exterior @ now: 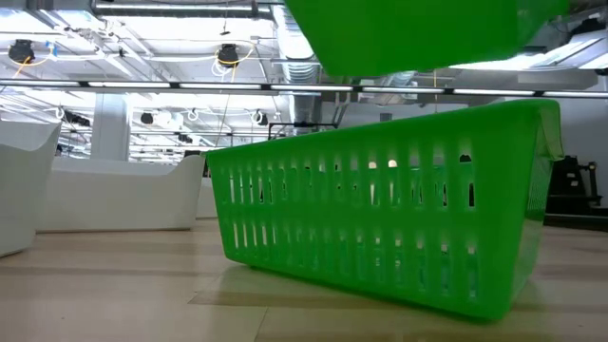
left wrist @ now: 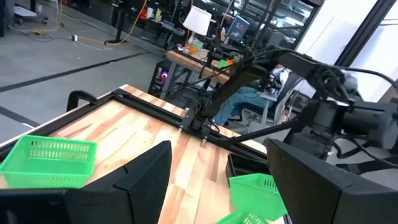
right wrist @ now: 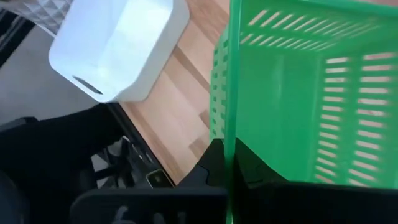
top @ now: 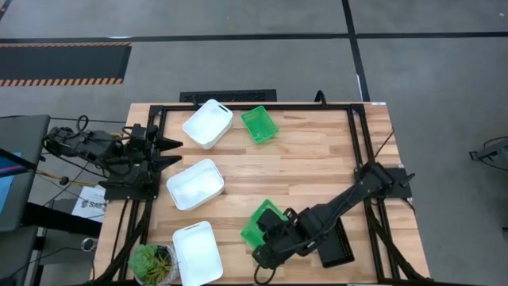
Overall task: Stack baskets by color
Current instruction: Stack the middle green bin on the bottom green bin
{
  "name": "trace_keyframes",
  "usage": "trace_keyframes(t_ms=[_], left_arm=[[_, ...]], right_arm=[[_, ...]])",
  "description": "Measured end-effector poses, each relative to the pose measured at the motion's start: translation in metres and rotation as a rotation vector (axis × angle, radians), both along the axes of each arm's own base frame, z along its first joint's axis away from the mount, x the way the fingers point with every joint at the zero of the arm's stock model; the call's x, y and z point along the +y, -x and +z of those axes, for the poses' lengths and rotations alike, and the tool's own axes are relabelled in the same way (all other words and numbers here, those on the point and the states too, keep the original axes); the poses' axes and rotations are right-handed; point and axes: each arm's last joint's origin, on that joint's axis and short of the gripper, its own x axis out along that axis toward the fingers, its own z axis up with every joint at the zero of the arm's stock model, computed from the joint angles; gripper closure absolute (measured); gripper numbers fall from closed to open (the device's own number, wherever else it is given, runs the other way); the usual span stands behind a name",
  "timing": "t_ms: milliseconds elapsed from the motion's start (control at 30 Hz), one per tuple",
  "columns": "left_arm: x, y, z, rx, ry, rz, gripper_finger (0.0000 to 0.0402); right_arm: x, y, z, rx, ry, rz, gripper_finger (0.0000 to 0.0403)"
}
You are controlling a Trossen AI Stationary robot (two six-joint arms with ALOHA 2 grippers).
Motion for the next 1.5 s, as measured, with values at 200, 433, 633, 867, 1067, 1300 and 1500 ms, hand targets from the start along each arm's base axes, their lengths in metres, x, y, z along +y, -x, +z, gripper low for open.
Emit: trace_keyframes(t_ms=[200,433,633,867,1067,1300,1500], left_arm=[[0.000,0.000,0.000,0.003,-0.001,-0.006,0.0148],[0.000,0.000,-0.003,0.028,-0.017,-0.007,0.0148],[0.000,0.000,-0.003,0.026,-0.017,-0.006,0.0148],[0.000,0.000,-0.003,0.025,-0.017,0.002,0.0148],[0.001,0.000,-0.003,0.027,-0.030,0.021,0.0148],[0.001,0.000,-0.003,0.027,-0.030,0.021,0.0148],[0.001,0.000,-0.003,0.032,-0.032,0.021,0.0148]], right_arm=[[0.006,-0.011,0.012,0.035,0.031,0.002,0.0400],[0.029,-0.026,-0.025,0.081,0.013,0.092,0.0400],[0.032,-0.020,-0.033,0.144,0.030,0.055,0.0400],[0.029,-0.020,-0.035,0.154,0.085,0.072,0.0400],[0.027,-0.021,-0.036,0.160,0.093,0.079,0.0400],[0.028,-0.021,-0.036,0.154,0.090,0.081,0.0400],[0.029,-0.023,-0.035,0.137,0.079,0.080,0.0400]])
